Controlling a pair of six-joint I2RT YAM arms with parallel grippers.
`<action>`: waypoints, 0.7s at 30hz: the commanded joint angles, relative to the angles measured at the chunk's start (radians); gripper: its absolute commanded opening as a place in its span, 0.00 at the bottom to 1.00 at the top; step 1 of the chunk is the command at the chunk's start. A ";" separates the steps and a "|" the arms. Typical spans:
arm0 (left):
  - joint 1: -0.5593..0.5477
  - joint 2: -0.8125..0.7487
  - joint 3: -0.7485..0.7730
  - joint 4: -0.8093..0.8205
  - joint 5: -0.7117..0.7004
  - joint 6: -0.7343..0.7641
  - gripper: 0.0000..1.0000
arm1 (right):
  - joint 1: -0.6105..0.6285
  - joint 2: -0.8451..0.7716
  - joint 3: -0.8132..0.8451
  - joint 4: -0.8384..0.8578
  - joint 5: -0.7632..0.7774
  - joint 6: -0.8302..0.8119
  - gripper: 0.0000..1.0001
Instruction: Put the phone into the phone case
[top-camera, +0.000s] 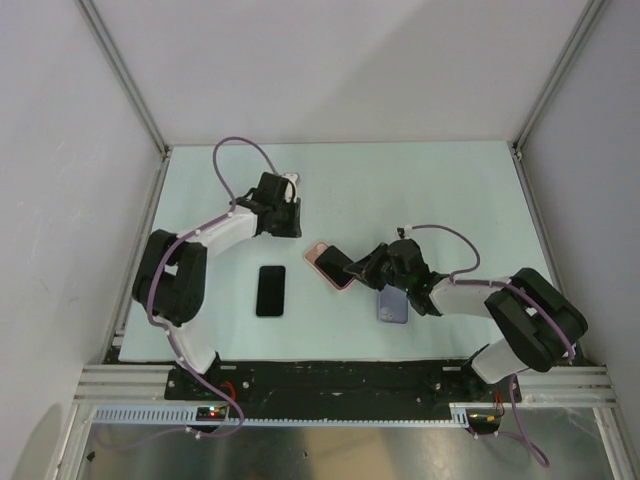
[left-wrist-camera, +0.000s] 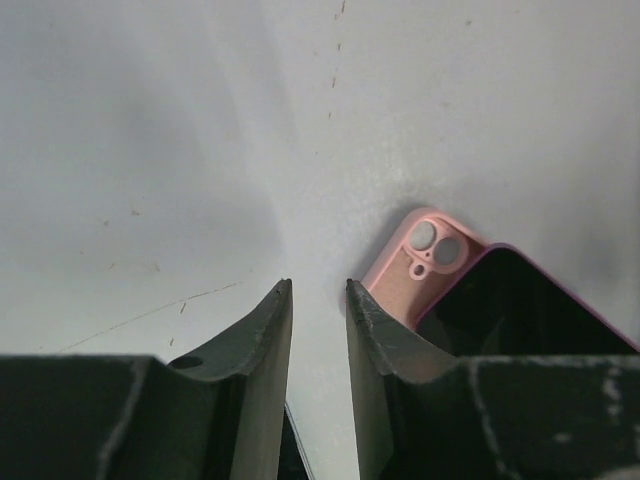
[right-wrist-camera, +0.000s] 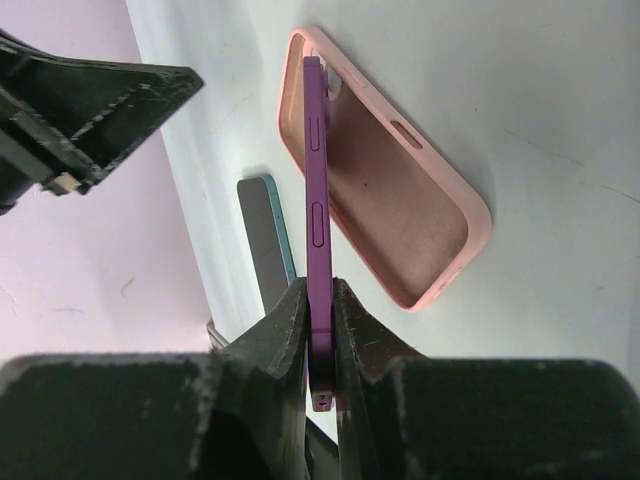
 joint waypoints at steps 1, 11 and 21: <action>-0.017 0.049 0.046 -0.014 -0.018 0.066 0.32 | -0.023 -0.061 0.022 -0.029 -0.042 0.010 0.03; -0.080 0.139 0.099 -0.023 0.057 0.116 0.36 | -0.100 -0.165 0.022 -0.066 -0.180 0.007 0.01; -0.099 0.171 0.103 -0.049 -0.020 0.079 0.31 | -0.186 -0.206 0.023 -0.096 -0.340 0.002 0.01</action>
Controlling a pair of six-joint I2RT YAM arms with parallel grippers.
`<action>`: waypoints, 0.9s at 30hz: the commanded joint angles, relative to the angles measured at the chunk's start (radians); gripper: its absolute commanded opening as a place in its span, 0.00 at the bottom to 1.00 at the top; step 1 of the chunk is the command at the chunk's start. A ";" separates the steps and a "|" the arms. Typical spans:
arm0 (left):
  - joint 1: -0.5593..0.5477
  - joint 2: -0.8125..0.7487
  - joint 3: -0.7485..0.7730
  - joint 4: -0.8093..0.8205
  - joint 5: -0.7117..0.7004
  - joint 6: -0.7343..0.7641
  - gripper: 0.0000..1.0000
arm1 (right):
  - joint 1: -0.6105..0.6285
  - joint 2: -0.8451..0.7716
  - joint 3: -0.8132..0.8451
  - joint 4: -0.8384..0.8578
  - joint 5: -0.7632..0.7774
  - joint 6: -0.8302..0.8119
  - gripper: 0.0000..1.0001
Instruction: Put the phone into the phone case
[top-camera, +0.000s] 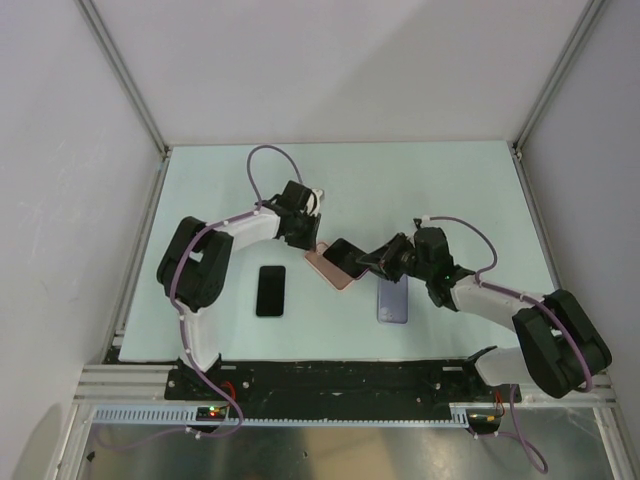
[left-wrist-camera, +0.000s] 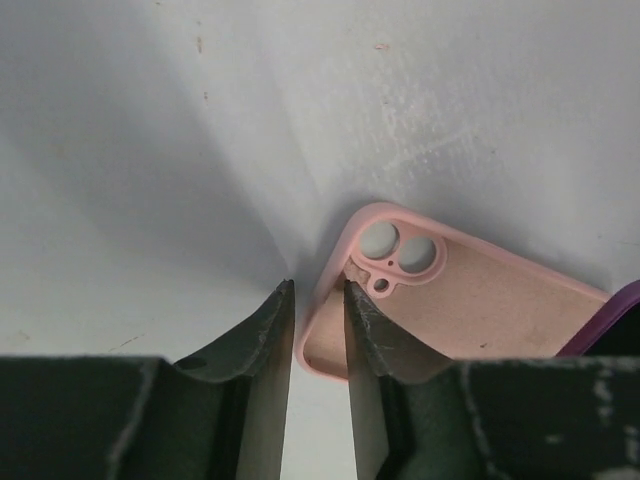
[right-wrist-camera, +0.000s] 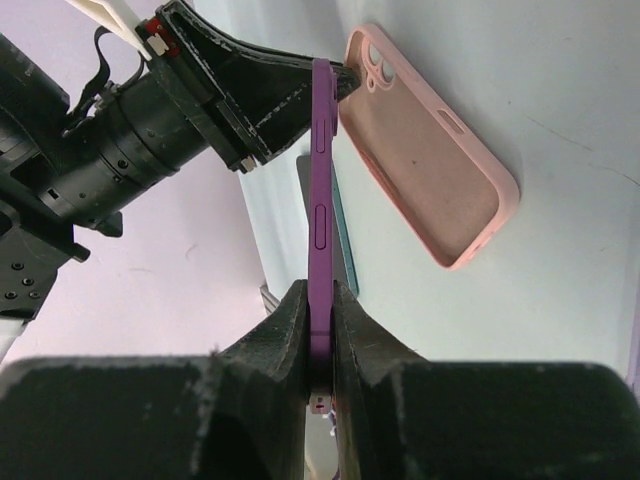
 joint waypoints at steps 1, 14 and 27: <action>-0.010 -0.005 0.032 -0.019 -0.067 -0.014 0.29 | -0.026 -0.031 0.023 0.027 -0.108 -0.004 0.01; -0.085 -0.155 -0.164 -0.013 -0.221 -0.218 0.00 | -0.054 0.048 0.021 -0.007 -0.265 -0.089 0.00; -0.108 -0.200 -0.211 -0.011 -0.149 -0.107 0.00 | -0.084 0.232 0.036 0.118 -0.394 -0.111 0.00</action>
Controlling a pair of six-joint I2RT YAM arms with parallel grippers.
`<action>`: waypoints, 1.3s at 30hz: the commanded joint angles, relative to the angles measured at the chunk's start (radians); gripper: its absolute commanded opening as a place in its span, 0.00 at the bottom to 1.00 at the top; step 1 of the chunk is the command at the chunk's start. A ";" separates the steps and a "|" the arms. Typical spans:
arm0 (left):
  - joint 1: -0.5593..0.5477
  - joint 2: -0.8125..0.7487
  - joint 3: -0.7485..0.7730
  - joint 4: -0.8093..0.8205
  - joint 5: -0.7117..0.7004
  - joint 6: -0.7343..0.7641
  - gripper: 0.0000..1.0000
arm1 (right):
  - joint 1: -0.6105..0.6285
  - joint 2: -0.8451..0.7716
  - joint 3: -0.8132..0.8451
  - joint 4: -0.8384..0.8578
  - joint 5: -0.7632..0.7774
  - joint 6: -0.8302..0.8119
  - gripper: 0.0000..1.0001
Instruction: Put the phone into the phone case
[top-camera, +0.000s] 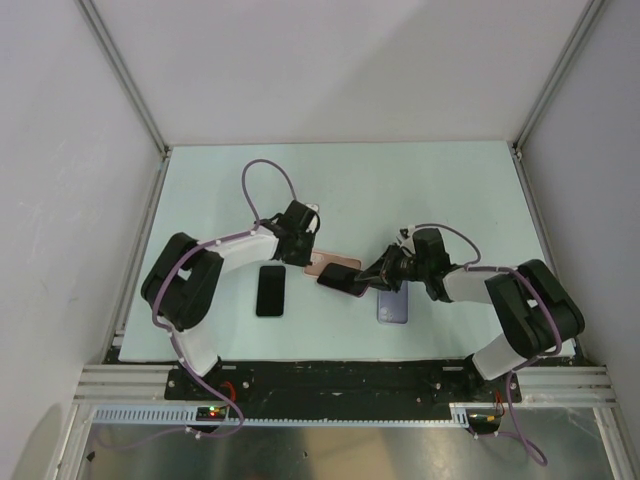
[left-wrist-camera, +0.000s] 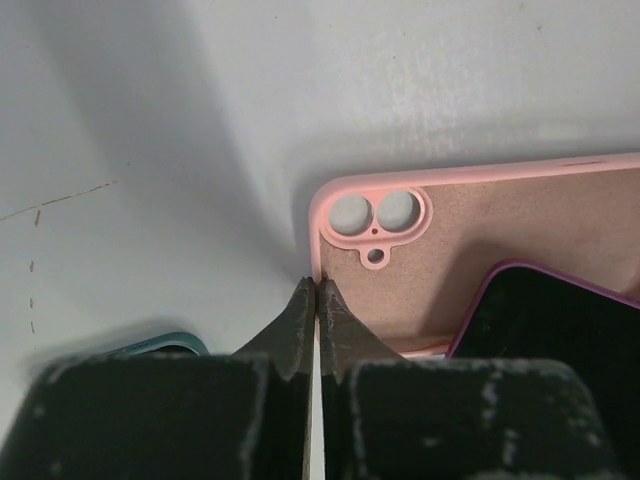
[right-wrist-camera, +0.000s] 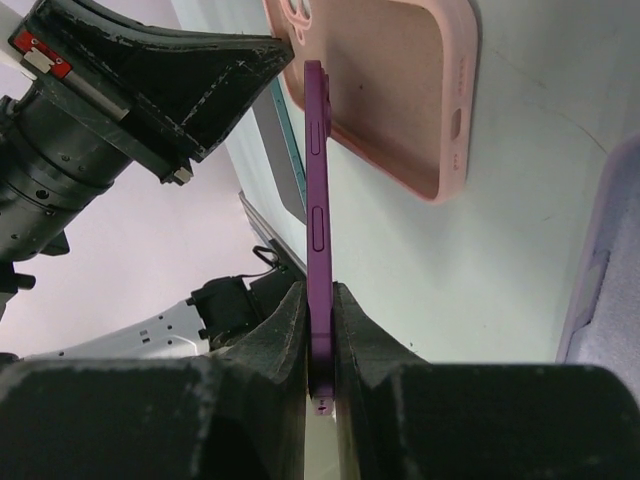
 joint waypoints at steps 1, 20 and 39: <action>-0.012 -0.045 -0.017 -0.027 0.035 0.055 0.00 | 0.004 0.025 0.035 0.073 -0.053 -0.017 0.00; -0.015 -0.054 -0.016 -0.028 0.121 0.119 0.00 | 0.002 0.010 0.060 0.016 -0.013 -0.055 0.00; -0.017 -0.058 0.001 -0.027 0.153 0.146 0.00 | -0.014 0.116 0.061 0.003 0.051 -0.109 0.00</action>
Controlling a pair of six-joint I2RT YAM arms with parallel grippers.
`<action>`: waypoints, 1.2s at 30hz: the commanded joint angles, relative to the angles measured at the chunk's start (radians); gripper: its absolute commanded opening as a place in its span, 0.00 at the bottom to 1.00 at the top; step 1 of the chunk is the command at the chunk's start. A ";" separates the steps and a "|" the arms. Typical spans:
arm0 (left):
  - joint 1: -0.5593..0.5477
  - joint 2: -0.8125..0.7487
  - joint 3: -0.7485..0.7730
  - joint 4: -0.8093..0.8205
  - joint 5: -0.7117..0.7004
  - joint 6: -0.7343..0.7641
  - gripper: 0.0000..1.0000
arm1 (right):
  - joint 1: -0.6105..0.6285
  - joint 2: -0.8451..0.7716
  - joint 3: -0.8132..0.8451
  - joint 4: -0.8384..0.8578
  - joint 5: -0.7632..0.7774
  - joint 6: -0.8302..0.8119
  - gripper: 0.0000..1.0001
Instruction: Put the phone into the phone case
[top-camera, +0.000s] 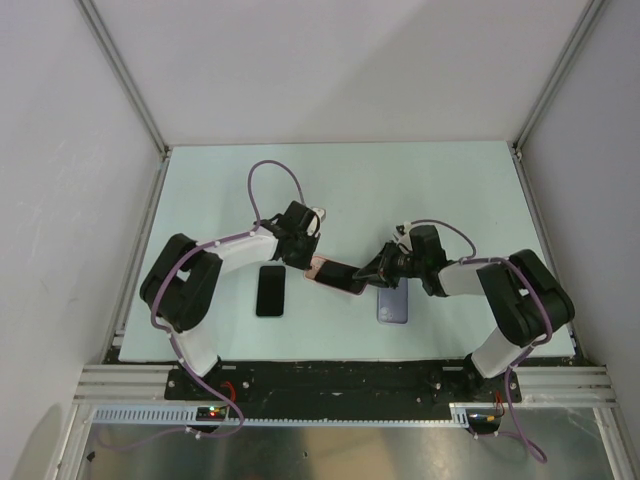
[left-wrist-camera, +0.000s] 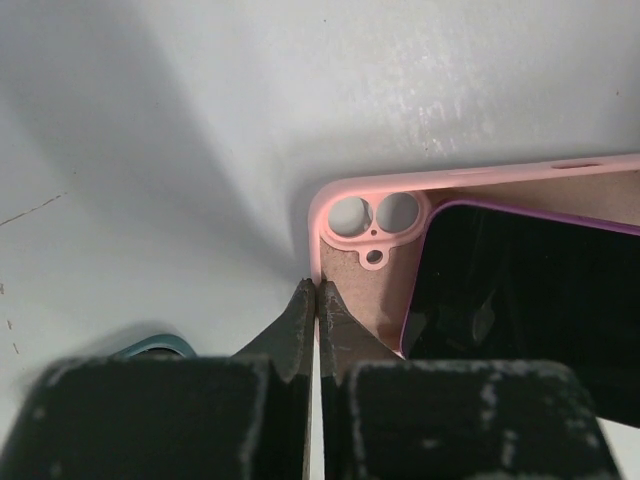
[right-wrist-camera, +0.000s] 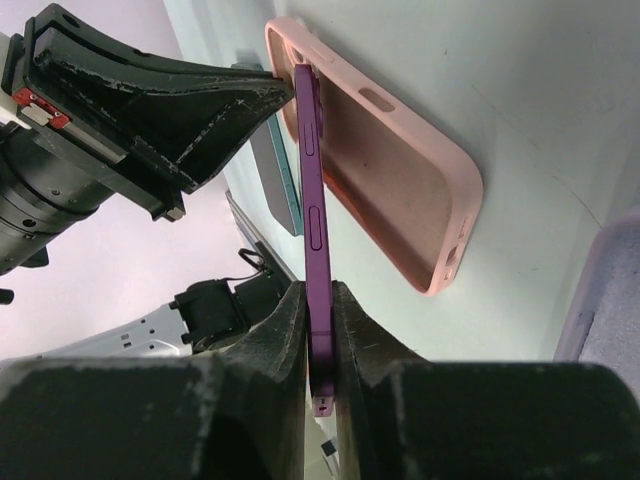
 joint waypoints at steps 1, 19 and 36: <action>-0.014 -0.046 0.009 -0.017 0.064 0.026 0.00 | -0.010 0.034 0.022 -0.031 0.069 -0.050 0.00; -0.028 -0.006 0.051 -0.017 0.089 -0.021 0.00 | 0.030 0.159 0.120 -0.156 0.086 -0.112 0.00; -0.046 0.006 0.075 -0.017 0.083 -0.045 0.00 | 0.090 0.263 0.238 -0.270 0.179 -0.150 0.00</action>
